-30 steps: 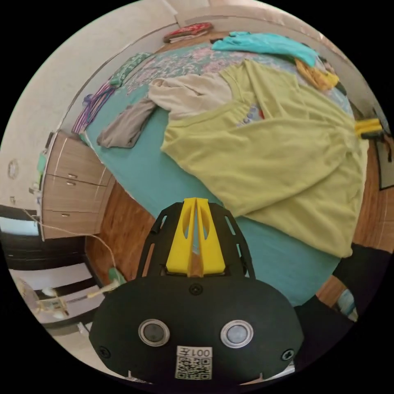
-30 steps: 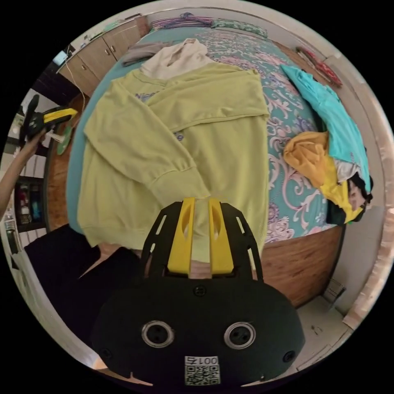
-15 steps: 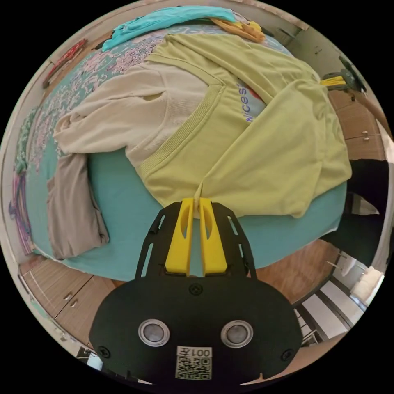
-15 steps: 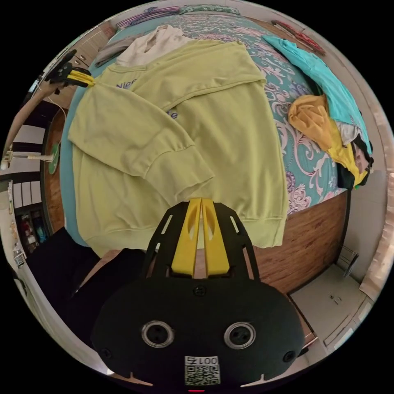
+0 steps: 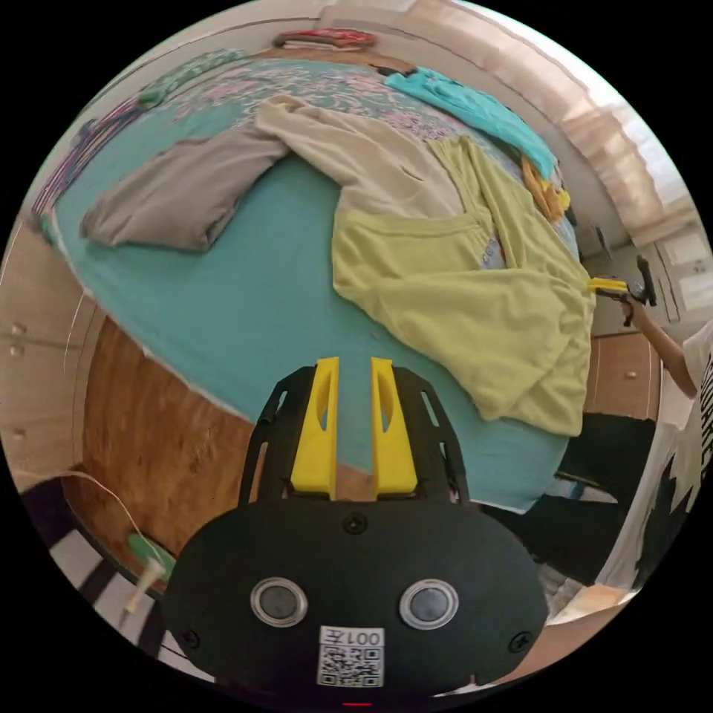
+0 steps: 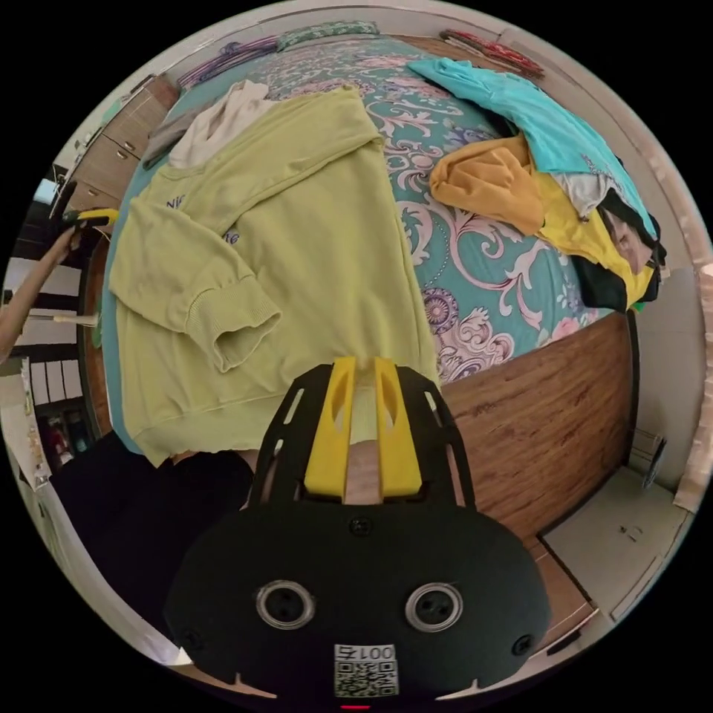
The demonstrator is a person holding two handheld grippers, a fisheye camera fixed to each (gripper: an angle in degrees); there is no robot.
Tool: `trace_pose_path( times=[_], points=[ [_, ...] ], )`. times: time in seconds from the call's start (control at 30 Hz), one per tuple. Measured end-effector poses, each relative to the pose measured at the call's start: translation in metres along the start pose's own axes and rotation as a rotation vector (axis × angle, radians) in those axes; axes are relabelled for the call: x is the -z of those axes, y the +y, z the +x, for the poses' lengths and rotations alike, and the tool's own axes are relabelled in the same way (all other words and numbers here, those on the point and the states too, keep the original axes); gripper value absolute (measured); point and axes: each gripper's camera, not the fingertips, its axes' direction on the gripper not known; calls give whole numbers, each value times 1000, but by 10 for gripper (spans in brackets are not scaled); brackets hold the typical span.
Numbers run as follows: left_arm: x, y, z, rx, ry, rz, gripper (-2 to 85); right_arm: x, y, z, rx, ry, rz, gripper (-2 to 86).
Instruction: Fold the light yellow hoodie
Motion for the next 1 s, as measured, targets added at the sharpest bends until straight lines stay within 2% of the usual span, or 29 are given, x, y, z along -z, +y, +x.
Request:
trace_pose_path(
  times=[0.1, 0.17, 0.37, 0.5, 0.7, 0.8, 0.87, 0.93, 1.0],
  points=[
    [13, 54, 74, 64, 123, 29, 32, 9, -4, 17, 64, 18, 2, 92],
    [5, 88, 157, 115, 278, 29, 39, 3, -10, 36, 105, 6, -51, 109],
    [-41, 112, 331, 310, 570, 60, 48, -36, -20, 63, 171, -97, -166, 94],
    [-44, 113, 375, 417, 454, 98, 8, -42, -16, 64, 182, -44, -156, 51],
    [-30, 147, 405, 490, 526, 231, -5, -30, 6, 73, 237, -26, -107, 43],
    [3, 174, 425, 553, 486, 324, 7, 7, 8, 56, 362, 171, -87, 72],
    [45, 190, 435, 575, 360, 401, 31, 55, 4, 33, 470, 350, 79, 85],
    [73, 189, 426, 581, 285, 445, 52, 88, -14, 20, 510, 389, 222, 87],
    [98, 172, 403, 562, 259, 518, 66, 112, -52, 14, 528, 331, 334, 93]
  ],
)
